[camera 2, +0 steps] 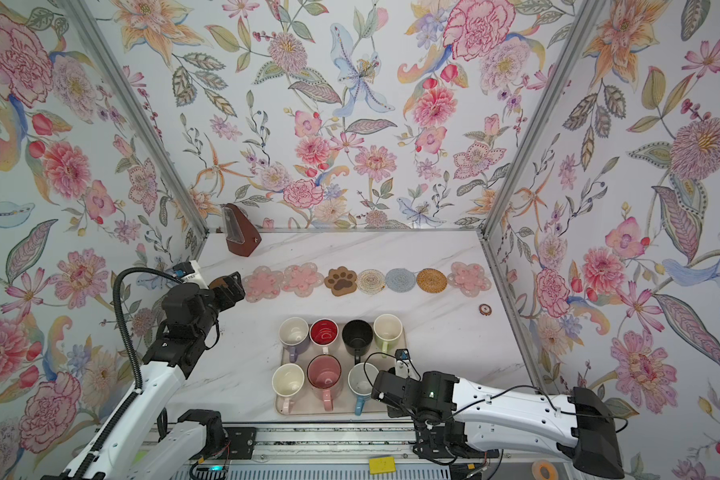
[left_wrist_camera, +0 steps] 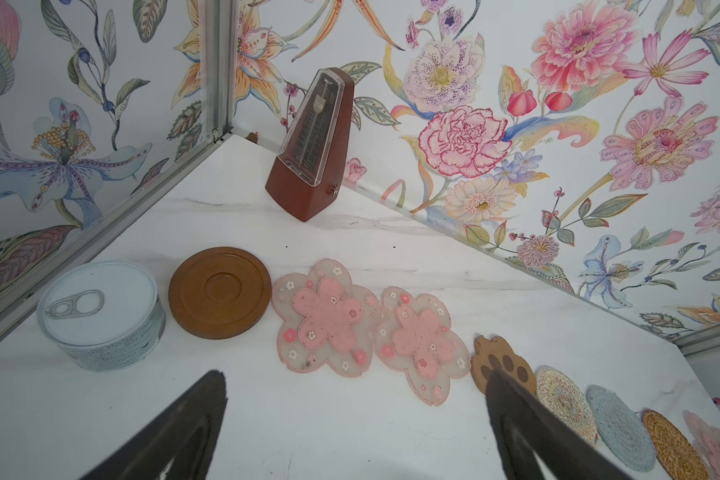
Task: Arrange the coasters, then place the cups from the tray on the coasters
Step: 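Move the right gripper down to the dark navy mug on the tray, then grasp the dark navy mug with the right gripper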
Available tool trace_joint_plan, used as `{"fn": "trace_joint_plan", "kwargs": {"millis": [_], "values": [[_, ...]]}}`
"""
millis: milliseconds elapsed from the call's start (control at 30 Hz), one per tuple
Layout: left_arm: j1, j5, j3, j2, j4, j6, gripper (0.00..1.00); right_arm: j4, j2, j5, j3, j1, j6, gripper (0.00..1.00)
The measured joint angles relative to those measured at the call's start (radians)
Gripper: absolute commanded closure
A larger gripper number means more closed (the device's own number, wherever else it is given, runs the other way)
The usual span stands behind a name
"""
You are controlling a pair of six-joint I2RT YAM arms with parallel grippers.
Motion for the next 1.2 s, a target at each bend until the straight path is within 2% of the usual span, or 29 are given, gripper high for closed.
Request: {"fn": "trace_joint_plan", "kwargs": {"millis": [333, 500, 600, 867, 1000, 1200], "values": [[0.001, -0.014, -0.002, -0.012, 0.000, 0.000, 0.01, -0.057, 0.028, 0.022, 0.051, 0.012, -0.008, 0.98], [0.002, -0.014, -0.005, -0.013, 0.007, 0.000, 0.01, -0.145, 0.027, 0.044, 0.144, 0.007, -0.008, 1.00], [0.005, -0.014, -0.009, -0.013, 0.007, 0.000, 0.01, -0.196, 0.026, 0.045, 0.176, -0.031, -0.008, 1.00], [0.006, -0.013, -0.013, -0.019, 0.007, -0.001, 0.01, -0.283, 0.008, 0.048, 0.221, -0.280, -0.058, 1.00], [0.008, -0.012, -0.018, -0.030, 0.008, -0.001, 0.01, -0.289, 0.045, 0.073, 0.314, -0.467, -0.166, 1.00], [0.008, -0.010, -0.035, -0.034, 0.015, -0.009, 0.01, -0.204, 0.139, 0.076, 0.433, -0.776, -0.404, 1.00]]}}
